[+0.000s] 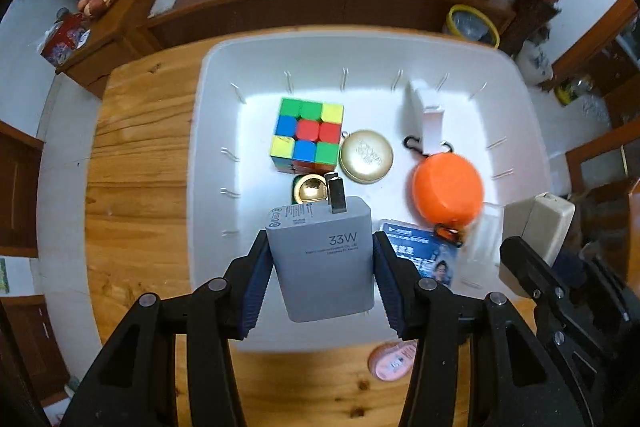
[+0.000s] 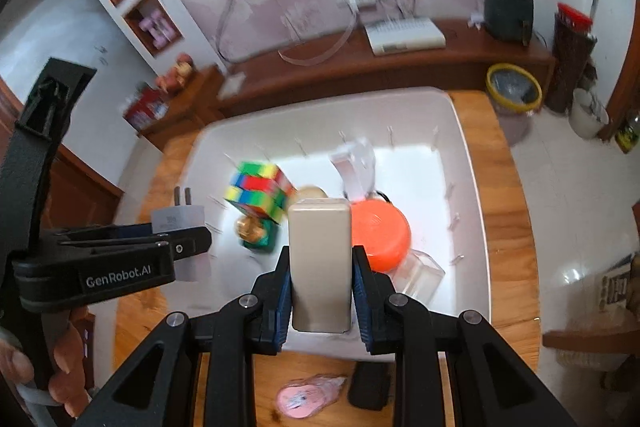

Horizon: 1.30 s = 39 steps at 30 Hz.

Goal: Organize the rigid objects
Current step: 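Carry the white square charger and beige power bank into the bin and open both tools, then lift both tools out of the bin back over the table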

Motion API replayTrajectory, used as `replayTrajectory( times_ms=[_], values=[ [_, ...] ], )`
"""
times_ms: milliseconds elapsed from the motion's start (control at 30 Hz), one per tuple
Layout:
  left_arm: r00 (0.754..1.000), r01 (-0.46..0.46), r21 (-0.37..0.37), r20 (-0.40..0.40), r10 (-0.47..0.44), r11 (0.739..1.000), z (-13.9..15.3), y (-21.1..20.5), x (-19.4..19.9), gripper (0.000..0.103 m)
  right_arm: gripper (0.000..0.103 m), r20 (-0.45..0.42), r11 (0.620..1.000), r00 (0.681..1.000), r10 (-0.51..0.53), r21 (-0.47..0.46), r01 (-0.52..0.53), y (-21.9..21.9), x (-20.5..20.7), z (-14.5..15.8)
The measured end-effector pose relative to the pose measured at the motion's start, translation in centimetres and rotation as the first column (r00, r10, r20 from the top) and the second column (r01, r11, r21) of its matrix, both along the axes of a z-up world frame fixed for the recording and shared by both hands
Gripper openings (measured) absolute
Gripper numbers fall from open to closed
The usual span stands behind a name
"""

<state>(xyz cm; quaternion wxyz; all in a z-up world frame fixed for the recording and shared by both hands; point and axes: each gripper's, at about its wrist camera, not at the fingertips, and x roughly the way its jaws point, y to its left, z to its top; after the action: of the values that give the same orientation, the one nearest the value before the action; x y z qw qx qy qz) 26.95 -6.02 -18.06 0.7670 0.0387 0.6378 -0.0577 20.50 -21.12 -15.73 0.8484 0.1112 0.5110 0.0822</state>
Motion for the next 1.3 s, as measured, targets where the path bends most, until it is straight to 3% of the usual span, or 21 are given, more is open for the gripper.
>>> replayTrajectory(
  times_ms=[200, 433, 533, 567, 600, 633, 733, 967, 1300],
  values=[
    [0.998, 0.054, 0.044, -0.036, -0.053, 0.998, -3.5, -1.7, 0.5, 0.053, 0.027, -0.090, 0.998, 0.996, -0.022, -0.063, 0.016, -0.4, 1.1, -3.7],
    [0.995, 0.081, 0.051, -0.057, -0.078, 0.995, -5.5, -2.3, 0.4, 0.053, 0.029, -0.145, 0.995, 0.989, -0.026, -0.102, 0.011, -0.7, 1.2, -5.7],
    [0.995, 0.084, 0.064, -0.061, -0.081, 0.994, -5.9, -2.3, 0.1, 0.054, 0.057, -0.138, 0.993, 0.990, -0.011, -0.116, -0.005, -0.5, 0.9, -5.9],
    [0.995, 0.082, 0.058, -0.065, -0.078, 0.995, -5.9, -2.1, 0.1, 0.054, 0.073, -0.131, 0.991, 0.991, -0.010, -0.135, -0.008, -0.3, 0.8, -5.8],
    [0.995, 0.076, 0.040, -0.069, -0.073, 0.996, -5.9, -1.9, 0.0, 0.054, 0.076, -0.115, 0.987, 0.993, -0.009, -0.160, -0.009, -0.1, 0.5, -5.5],
    [0.995, 0.071, 0.026, -0.066, -0.069, 0.997, -5.6, -1.8, -0.1, 0.059, 0.076, -0.104, 0.985, 0.995, -0.005, -0.171, -0.013, 0.0, 0.4, -5.4],
    [0.997, 0.064, 0.020, -0.033, -0.064, 0.998, -4.6, -1.6, -0.6, 0.085, 0.076, -0.096, 0.984, 0.995, 0.009, -0.175, -0.026, 0.3, 0.1, -5.3],
    [0.996, 0.065, 0.025, 0.062, -0.066, 0.998, -1.1, -1.5, -2.2, 0.087, 0.076, -0.014, 0.979, 1.000, 0.012, -0.203, -0.015, 0.9, -1.8, -3.0],
    [0.976, 0.070, 0.000, 0.205, -0.068, 0.998, 4.5, -0.5, -5.9, 0.087, 0.076, 0.165, 0.963, 0.986, 0.025, -0.269, 0.021, 1.9, -6.6, 3.1]
  ],
)
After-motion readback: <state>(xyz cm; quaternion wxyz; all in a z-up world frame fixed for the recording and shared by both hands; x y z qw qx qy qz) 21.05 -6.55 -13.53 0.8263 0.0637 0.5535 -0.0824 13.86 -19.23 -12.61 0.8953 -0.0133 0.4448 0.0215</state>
